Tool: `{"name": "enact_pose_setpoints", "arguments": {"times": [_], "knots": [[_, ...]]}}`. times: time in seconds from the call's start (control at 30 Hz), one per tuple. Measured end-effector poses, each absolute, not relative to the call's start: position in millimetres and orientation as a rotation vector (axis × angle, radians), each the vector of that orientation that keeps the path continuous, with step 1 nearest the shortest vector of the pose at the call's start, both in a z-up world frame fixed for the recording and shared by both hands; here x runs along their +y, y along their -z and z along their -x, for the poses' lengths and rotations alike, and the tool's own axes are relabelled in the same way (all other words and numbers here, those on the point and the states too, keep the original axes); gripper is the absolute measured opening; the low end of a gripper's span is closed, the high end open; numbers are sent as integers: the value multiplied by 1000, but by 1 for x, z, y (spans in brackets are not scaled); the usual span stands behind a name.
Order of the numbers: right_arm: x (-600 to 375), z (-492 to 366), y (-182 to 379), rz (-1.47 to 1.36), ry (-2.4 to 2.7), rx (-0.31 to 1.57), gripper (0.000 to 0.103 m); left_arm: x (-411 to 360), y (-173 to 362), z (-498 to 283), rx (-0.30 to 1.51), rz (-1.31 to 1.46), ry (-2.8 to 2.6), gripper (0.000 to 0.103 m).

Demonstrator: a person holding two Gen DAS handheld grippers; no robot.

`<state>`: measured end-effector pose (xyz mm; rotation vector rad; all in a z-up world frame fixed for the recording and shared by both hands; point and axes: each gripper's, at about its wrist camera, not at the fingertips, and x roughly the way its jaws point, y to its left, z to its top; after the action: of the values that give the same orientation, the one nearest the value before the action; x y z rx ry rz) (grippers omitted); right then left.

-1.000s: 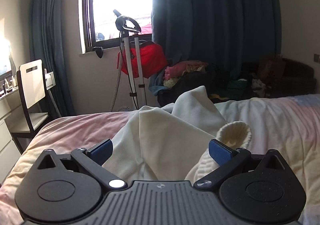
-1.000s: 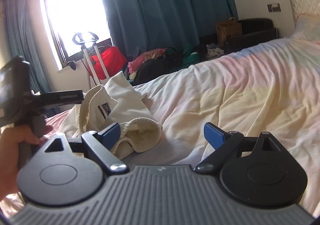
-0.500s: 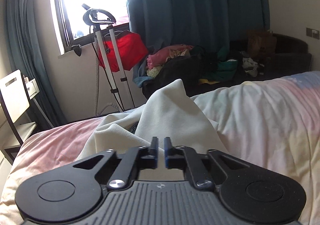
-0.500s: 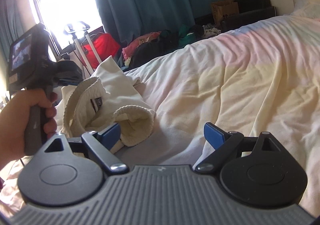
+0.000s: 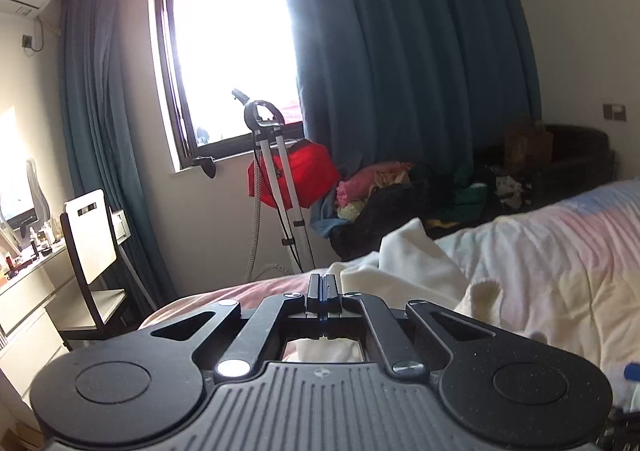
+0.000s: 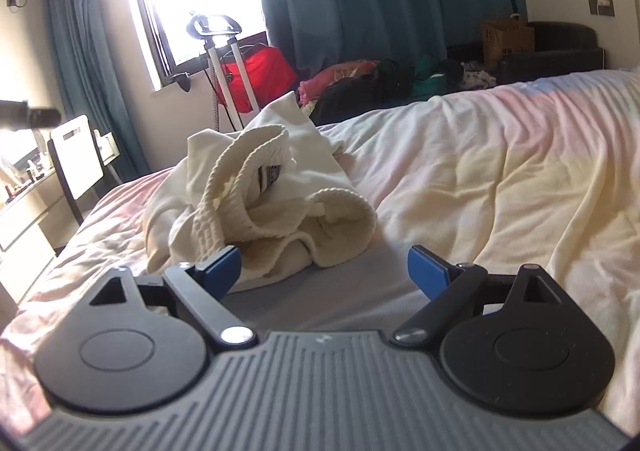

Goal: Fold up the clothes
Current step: 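Grasp a ribbed cuff of the cream sweatpants with the left gripper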

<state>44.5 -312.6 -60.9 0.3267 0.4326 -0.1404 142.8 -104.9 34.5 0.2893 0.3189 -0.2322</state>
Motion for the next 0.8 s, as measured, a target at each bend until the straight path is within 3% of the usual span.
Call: {"name": "enact_pose_setpoints", "arguments": {"times": [0.07, 0.13, 0.2, 0.3, 0.47, 0.8], "knots": [[-311, -39, 57, -337, 143, 433, 92, -107, -32, -141, 353, -281, 249, 7], [-313, -31, 53, -340, 150, 417, 92, -112, -28, -144, 390, -256, 268, 24], [-317, -25, 51, -347, 168, 407, 92, -120, -23, -152, 429, -209, 295, 53], [-327, -24, 52, -375, 186, 411, 92, -137, -16, -171, 487, -150, 340, 67], [-338, -36, 61, -425, 195, 423, 92, -178, 2, -206, 567, -171, 395, 77], [-354, -60, 88, -518, 176, 470, 92, -232, 49, -278, 663, -232, 392, 72]]}}
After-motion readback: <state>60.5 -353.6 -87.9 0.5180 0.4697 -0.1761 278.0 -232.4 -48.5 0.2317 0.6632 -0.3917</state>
